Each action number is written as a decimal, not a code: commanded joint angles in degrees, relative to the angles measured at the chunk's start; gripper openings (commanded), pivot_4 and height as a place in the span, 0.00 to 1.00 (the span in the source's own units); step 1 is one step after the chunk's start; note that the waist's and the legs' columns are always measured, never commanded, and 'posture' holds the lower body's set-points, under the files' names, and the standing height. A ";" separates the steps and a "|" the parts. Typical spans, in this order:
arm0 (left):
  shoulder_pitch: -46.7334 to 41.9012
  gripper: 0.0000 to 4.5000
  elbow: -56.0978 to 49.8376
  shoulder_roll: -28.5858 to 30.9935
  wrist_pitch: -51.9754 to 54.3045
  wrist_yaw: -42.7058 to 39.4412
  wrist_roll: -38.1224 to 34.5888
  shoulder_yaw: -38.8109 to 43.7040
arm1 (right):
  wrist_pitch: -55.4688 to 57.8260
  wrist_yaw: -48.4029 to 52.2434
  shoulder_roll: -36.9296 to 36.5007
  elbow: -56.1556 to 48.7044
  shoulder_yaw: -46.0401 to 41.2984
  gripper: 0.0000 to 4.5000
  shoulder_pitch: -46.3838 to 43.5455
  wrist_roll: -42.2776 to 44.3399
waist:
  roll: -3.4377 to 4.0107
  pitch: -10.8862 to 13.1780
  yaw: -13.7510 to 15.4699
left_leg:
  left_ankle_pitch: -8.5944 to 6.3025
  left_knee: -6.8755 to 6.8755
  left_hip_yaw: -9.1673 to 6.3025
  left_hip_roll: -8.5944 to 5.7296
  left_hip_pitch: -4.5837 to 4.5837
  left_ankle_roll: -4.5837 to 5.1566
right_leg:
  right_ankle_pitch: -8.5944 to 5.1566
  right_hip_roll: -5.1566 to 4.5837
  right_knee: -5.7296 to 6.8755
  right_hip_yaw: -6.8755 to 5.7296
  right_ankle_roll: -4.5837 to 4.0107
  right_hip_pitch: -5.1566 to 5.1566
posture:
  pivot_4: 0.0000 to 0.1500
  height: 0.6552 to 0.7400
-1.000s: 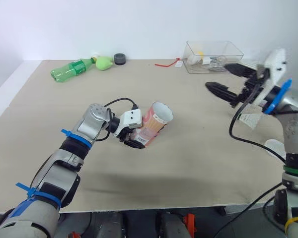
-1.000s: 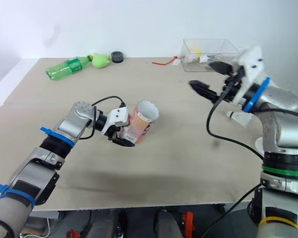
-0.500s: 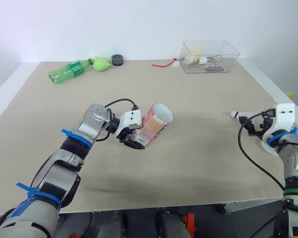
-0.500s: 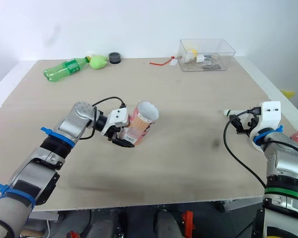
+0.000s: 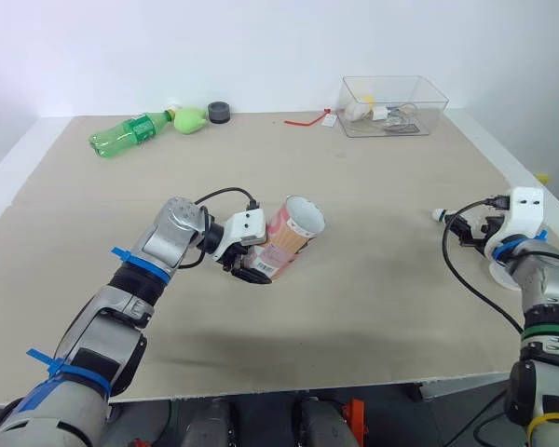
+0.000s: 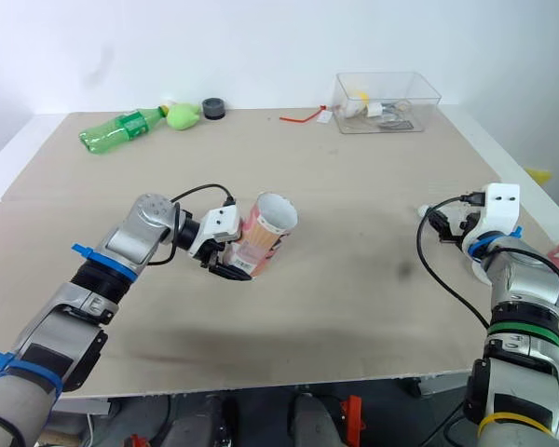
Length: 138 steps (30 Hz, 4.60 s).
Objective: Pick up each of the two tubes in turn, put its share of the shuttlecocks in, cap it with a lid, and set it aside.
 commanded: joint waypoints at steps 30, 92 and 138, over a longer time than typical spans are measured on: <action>0.34 0.70 -2.00 0.89 1.11 0.93 -1.25 0.56 | -12.44 11.57 -4.97 -10.71 10.23 0.01 -1.45 -5.86 | 0.04 0.02 -0.38 | 0.00 0.00 0.02 -0.03 -0.01 0.00 | 0.01 -0.02 0.00 0.03 0.10 -0.02 | 1.00 1.00; -0.49 0.70 -1.64 0.12 0.42 1.42 -1.31 0.22 | -17.25 59.69 -1.18 -27.84 27.34 0.99 -28.66 2.88 | 0.22 0.11 -0.29 | 0.00 0.08 -0.02 0.04 -0.08 0.01 | 0.12 -0.07 0.05 -0.15 -0.26 -0.09 | 1.00 1.00; -0.53 0.70 -1.30 -1.21 0.28 1.87 -2.26 0.65 | -47.09 65.68 8.08 0.28 58.17 0.01 -43.55 -3.46 | 0.25 0.14 -0.46 | 0.07 0.04 0.07 0.37 0.13 -0.11 | 0.10 0.29 0.28 -0.12 -0.52 -0.10 | 1.00 1.00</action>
